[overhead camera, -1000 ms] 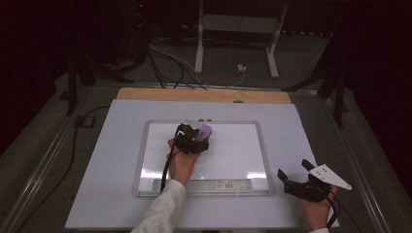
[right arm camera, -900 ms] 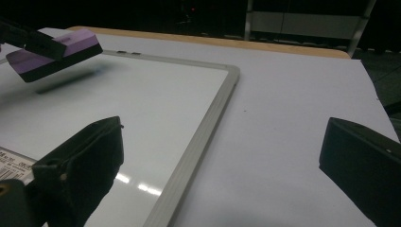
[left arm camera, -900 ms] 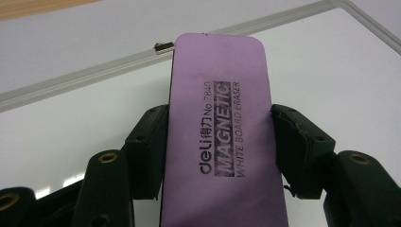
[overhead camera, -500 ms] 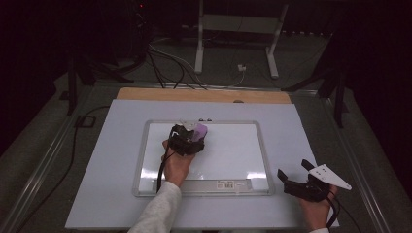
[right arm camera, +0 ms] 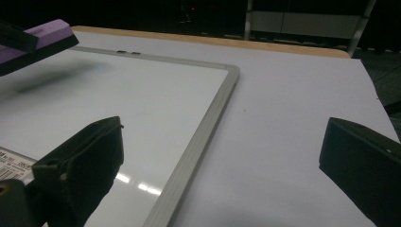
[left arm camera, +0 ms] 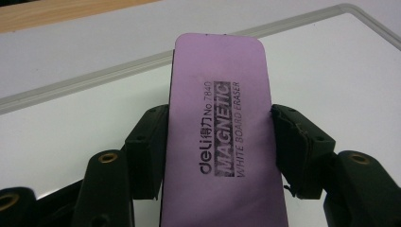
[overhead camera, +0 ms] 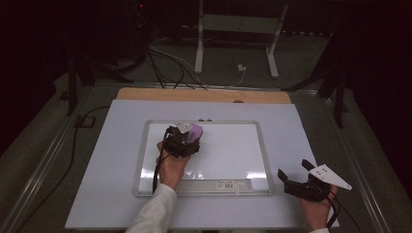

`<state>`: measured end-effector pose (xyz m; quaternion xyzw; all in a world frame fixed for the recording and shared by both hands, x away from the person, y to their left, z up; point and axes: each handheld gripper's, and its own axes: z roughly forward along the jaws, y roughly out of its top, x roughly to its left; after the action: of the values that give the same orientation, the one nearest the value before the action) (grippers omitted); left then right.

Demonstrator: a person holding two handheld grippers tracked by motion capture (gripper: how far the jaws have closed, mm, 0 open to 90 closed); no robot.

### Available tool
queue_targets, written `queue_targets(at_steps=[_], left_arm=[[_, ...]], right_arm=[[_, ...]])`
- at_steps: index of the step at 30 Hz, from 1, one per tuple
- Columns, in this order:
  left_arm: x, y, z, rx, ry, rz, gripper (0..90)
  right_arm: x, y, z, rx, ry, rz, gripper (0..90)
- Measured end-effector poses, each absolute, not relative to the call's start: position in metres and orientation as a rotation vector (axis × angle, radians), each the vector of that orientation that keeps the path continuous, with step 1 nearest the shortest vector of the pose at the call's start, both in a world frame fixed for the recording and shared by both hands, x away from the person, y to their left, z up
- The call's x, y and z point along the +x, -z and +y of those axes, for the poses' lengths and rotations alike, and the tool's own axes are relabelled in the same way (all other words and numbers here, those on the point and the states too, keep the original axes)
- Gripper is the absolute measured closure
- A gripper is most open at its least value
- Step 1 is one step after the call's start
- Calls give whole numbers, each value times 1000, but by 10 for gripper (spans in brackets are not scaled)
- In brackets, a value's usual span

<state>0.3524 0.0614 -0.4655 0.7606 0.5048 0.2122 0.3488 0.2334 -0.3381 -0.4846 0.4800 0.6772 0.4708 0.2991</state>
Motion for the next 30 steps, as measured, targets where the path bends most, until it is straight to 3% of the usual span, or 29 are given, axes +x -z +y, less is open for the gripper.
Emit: queue_targets(at_steps=[30], left_arm=[[326,465,114,1908,-594,1396,419]], right_arm=[[232,485,-338,1281,-1247,1800,10]])
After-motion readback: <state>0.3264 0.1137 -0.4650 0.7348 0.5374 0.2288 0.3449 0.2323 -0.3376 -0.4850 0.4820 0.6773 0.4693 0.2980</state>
